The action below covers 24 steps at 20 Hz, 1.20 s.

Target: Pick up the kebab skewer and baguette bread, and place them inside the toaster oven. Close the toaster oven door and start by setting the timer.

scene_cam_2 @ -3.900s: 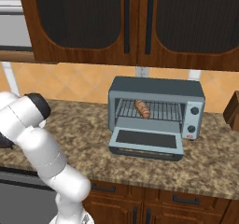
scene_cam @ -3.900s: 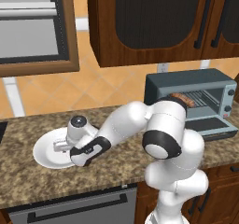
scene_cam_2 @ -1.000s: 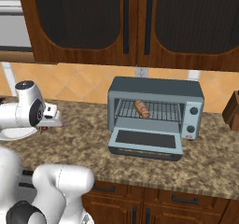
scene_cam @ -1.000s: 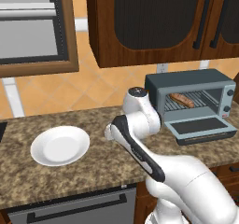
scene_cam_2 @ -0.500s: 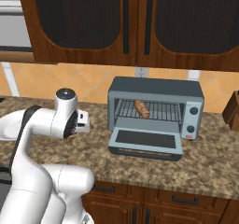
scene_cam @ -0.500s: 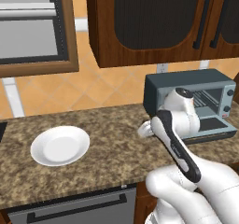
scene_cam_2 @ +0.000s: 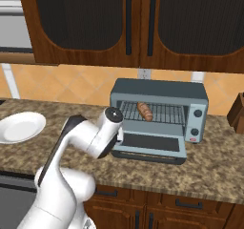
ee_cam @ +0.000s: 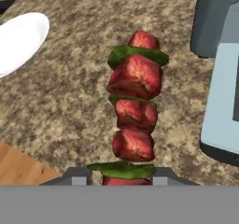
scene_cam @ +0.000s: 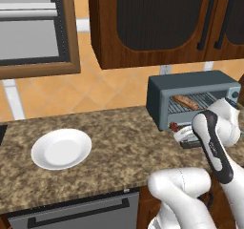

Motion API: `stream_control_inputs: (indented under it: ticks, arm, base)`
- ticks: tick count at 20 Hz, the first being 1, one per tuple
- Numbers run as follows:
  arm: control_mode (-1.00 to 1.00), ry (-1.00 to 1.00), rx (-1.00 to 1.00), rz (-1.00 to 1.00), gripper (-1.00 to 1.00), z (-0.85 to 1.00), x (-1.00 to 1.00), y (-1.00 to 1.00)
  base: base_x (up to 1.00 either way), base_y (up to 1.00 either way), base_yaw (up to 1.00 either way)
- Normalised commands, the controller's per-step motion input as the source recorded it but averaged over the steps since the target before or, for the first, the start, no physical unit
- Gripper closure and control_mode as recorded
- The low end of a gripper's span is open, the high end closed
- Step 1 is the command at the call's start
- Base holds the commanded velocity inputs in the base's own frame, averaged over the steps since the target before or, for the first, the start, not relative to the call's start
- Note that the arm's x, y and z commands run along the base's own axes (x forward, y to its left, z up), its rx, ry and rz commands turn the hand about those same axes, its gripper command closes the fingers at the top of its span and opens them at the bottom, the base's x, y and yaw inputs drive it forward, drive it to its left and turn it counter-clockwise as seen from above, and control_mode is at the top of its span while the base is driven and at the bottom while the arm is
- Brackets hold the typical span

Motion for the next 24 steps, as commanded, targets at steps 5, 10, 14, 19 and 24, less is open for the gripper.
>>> stream_control_inputs:
  ticks: [5,10,14,19,24]
  arm:
    - [-1.0,0.0,0.16,0.11,1.0,0.19,0.0,-1.0]
    - [-1.0,0.02,0.15,0.05,1.0,0.44,0.04,-1.0]
    - [-1.0,0.08,0.11,0.0,1.0,0.31,0.35,-0.76]
    - [-1.0,0.09,0.09,0.08,1.0,0.14,0.55,-0.25]
    - [-1.0,0.01,0.02,0.02,1.0,-0.03,0.48,-0.72]
  base:
    - [0.0,0.0,0.0]
    - [0.0,0.0,0.0]
    - [0.0,0.0,0.0]
    - [0.0,0.0,0.0]
    - [0.0,0.0,0.0]
